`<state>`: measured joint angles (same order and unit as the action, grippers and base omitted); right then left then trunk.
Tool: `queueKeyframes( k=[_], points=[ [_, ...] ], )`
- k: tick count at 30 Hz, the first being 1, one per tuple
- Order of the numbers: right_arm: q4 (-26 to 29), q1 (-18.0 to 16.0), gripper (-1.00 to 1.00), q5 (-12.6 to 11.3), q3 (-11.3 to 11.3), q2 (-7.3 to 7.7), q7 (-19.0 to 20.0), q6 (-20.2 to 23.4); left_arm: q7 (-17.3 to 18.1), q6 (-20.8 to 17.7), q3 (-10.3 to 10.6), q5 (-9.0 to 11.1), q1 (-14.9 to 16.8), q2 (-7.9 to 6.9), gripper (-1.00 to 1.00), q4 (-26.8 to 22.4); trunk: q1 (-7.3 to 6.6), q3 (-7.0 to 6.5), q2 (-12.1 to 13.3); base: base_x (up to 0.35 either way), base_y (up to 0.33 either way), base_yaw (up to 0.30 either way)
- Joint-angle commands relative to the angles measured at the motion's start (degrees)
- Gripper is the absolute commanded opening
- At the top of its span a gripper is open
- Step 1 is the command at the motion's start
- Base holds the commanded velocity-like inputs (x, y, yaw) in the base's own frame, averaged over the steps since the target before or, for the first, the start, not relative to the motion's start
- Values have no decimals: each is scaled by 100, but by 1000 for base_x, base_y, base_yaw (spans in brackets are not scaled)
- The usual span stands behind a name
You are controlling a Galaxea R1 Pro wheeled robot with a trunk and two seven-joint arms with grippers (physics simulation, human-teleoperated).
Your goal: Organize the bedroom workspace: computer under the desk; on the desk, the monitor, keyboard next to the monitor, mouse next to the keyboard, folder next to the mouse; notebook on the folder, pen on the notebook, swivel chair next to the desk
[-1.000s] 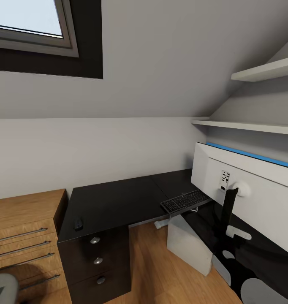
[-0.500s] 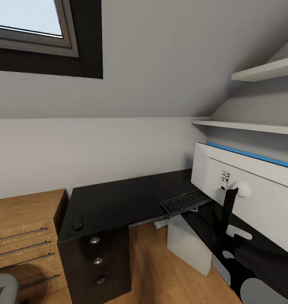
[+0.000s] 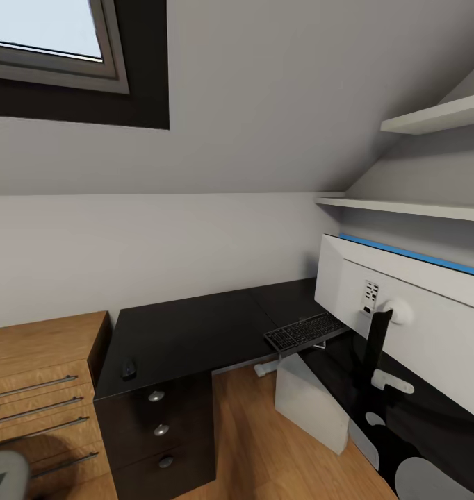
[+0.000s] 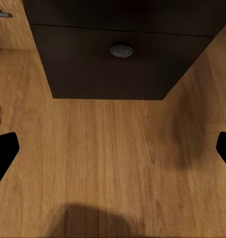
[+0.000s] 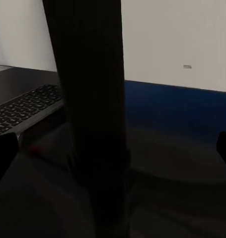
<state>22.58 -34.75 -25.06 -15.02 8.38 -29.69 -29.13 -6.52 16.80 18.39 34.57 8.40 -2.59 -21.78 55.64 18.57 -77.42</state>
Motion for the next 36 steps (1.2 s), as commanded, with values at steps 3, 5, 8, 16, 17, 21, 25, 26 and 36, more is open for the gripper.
queueKeyframes(
  k=[3, 5, 8, 16, 17, 21, 25, 26, 36],
  points=[
    [-6, -5, 100, -43, -52, 6, -21, -22, -43, 63, 57, 28, 4, -5, 100, -5, 1, 7, -4, 53, 0, 0],
    [1, -5, 100, -42, -52, 39, -28, -24, -51, 86, 25, 32, 4, -13, 100, -2, 1, 7, -4, 4, 0, 0],
    [5, -5, 100, -35, -57, 81, -38, -32, -55, 90, 19, 37, 4, 12, 100, -2, 1, 7, -4, -4, 0, 0],
    [9, -5, 100, -34, -64, 13, -45, -63, -60, 95, 22, 33, 4, -8, 100, -2, 1, 7, -4, -2, 0, 0],
    [10, -5, 100, -34, -63, 15, -45, -64, -60, 95, 23, 33, 4, -7, 100, -2, 1, 7, -4, 0, 0, 0],
    [10, -5, 100, -34, -63, 21, -45, -67, -60, 95, 18, 33, 4, -10, 100, -2, 1, 7, -4, 0, 0, 0],
    [10, -5, 100, -34, -64, 23, -44, -72, -60, 95, 18, 32, 4, -13, 100, -2, 1, 7, -4, 0, 0, 0],
    [10, -5, 100, -34, -66, 23, -39, -71, -60, 95, 19, 32, 4, -13, 100, -2, 1, 7, -4, 0, 0, 0],
    [11, -5, 100, -32, -79, 24, -3, -66, -60, 95, 17, 32, 4, -13, 100, -2, 1, 7, -4, 0, 0, 0]
  ],
)
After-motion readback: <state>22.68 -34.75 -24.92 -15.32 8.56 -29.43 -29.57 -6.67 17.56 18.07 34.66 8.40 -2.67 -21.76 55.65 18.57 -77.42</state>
